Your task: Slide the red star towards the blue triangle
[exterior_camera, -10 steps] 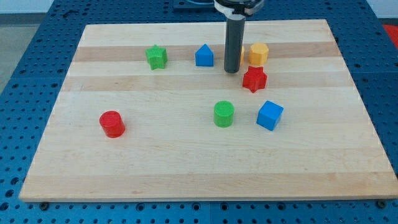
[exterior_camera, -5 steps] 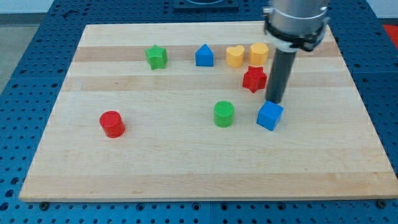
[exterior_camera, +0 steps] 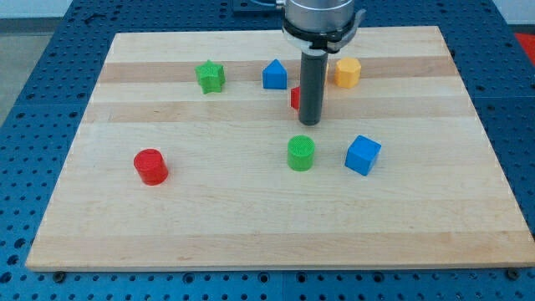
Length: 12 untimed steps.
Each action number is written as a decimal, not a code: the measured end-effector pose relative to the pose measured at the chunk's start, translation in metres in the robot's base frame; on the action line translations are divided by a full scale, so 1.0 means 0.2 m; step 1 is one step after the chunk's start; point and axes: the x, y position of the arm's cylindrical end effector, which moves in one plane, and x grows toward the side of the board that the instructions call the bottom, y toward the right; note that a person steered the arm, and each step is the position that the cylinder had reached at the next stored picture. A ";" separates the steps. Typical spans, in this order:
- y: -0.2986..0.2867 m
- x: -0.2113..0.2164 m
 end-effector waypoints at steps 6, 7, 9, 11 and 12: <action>0.32 -0.01; 0.34 -0.04; 0.20 -0.09; -0.10 -0.09; -0.07 -0.09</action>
